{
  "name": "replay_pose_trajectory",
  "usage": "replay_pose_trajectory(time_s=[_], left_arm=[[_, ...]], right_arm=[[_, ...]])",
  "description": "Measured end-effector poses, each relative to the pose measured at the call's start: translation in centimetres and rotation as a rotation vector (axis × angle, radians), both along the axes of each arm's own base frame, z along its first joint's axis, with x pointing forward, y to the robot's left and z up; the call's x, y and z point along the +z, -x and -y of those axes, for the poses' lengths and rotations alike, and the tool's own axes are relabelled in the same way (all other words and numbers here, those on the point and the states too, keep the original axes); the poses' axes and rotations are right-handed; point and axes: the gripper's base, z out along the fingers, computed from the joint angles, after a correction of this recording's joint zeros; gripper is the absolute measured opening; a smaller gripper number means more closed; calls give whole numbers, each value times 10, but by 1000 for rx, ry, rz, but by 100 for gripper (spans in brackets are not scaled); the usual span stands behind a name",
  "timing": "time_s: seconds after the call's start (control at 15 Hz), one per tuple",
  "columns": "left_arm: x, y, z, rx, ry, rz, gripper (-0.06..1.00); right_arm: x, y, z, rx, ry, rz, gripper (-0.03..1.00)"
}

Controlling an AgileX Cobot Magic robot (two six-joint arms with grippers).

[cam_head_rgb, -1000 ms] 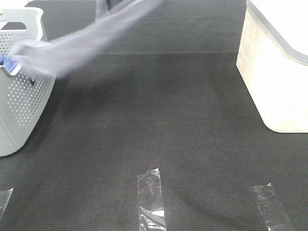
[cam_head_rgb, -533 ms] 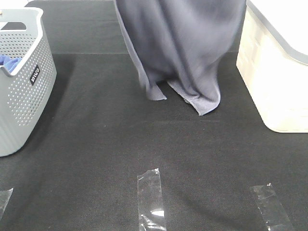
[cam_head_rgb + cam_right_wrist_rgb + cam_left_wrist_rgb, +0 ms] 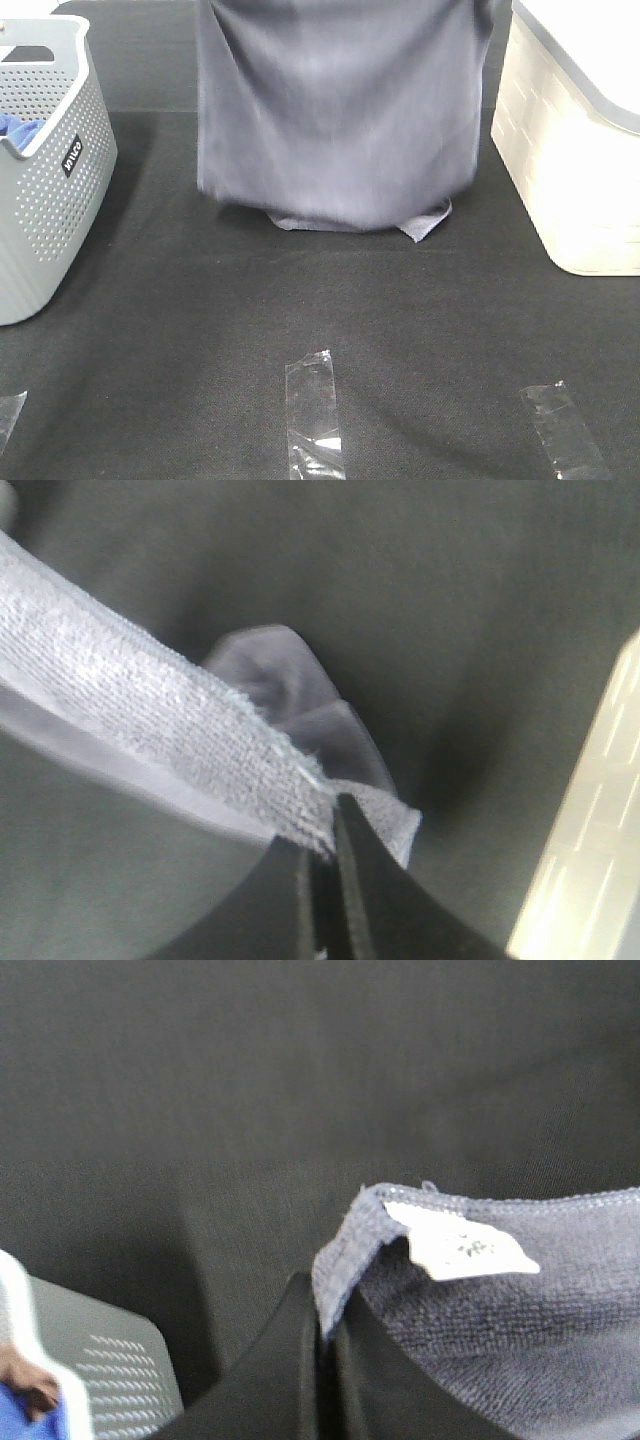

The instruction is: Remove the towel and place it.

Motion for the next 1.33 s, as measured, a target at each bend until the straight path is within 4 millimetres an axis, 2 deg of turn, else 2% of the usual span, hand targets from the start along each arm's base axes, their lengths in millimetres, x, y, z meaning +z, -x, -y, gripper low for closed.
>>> replay_pose_trajectory(time_s=[0.07,0.13,0.2,0.33,0.47,0.67,0.73,0.87,1.0,1.2,1.33], left_arm=[[-17,-17,2,-23,-15,73,0],[-22,-29,-1,-30,-8,146,0],[-19,-40,-6,-36,39,249,0],[0,-58,-21,-49,186,485,0],[27,-67,-33,-129,320,758,0],[63,-61,-45,-290,444,1134,0],[72,-56,-45,-324,470,1205,0],[82,-51,-46,-342,446,1257,0],[97,-44,-47,-355,399,1310,0],[125,-31,-51,-362,269,1412,0],[131,-30,-54,-332,223,1379,0]], right_arm=[[-15,-12,1,-19,19,21,0],[-22,-24,1,-42,26,88,0],[-23,-35,1,-67,22,182,0],[-5,-49,1,-106,-11,388,0],[31,-57,2,-113,-31,640,0],[94,-52,5,-104,-37,935,0],[112,-47,6,-100,-38,998,0],[131,-40,7,-102,-46,1064,0],[142,-35,8,-103,-51,1098,0],[142,-35,8,-100,-51,1094,0],[143,-34,7,-98,-57,1092,0]])
